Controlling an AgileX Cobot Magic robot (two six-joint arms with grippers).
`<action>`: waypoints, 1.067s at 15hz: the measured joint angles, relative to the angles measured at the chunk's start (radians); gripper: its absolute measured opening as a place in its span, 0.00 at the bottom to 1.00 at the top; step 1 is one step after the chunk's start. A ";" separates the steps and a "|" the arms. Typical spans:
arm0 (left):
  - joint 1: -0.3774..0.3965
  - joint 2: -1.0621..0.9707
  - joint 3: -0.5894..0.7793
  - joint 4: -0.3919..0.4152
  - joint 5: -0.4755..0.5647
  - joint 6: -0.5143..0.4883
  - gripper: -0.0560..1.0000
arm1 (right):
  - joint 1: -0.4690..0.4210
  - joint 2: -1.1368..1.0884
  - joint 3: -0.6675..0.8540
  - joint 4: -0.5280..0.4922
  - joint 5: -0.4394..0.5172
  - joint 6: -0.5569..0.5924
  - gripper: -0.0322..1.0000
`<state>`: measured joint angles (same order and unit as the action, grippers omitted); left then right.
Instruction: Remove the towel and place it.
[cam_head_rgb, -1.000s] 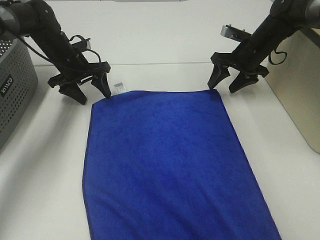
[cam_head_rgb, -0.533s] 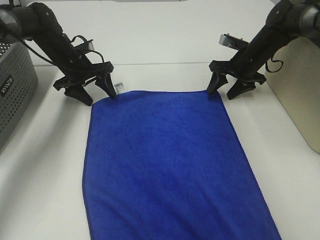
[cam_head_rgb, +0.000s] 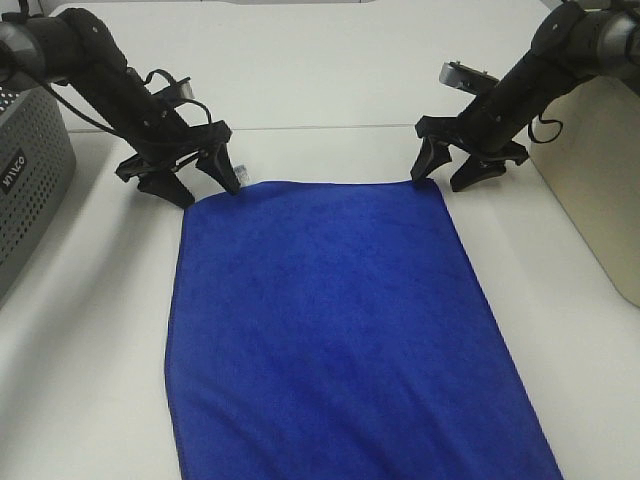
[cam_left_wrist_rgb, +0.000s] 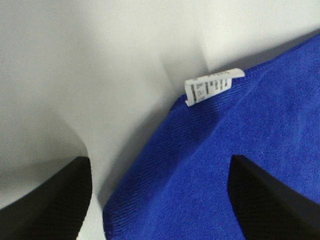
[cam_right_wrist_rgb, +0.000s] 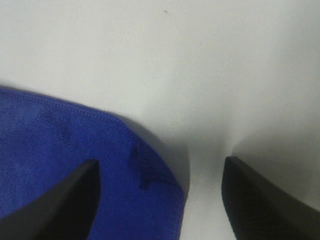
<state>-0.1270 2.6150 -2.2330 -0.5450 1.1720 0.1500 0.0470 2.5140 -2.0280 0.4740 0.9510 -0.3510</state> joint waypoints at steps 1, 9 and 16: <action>-0.002 0.000 0.000 -0.001 0.000 0.001 0.72 | 0.000 0.002 0.000 0.007 0.000 0.000 0.68; -0.024 0.009 0.000 -0.002 -0.004 0.001 0.50 | 0.071 0.014 -0.006 -0.019 -0.027 -0.013 0.47; -0.024 0.011 0.000 0.001 -0.047 0.081 0.05 | 0.069 0.012 -0.006 -0.122 -0.037 -0.009 0.05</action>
<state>-0.1510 2.6260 -2.2330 -0.5440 1.1250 0.2310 0.1160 2.5260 -2.0340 0.3520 0.9140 -0.3600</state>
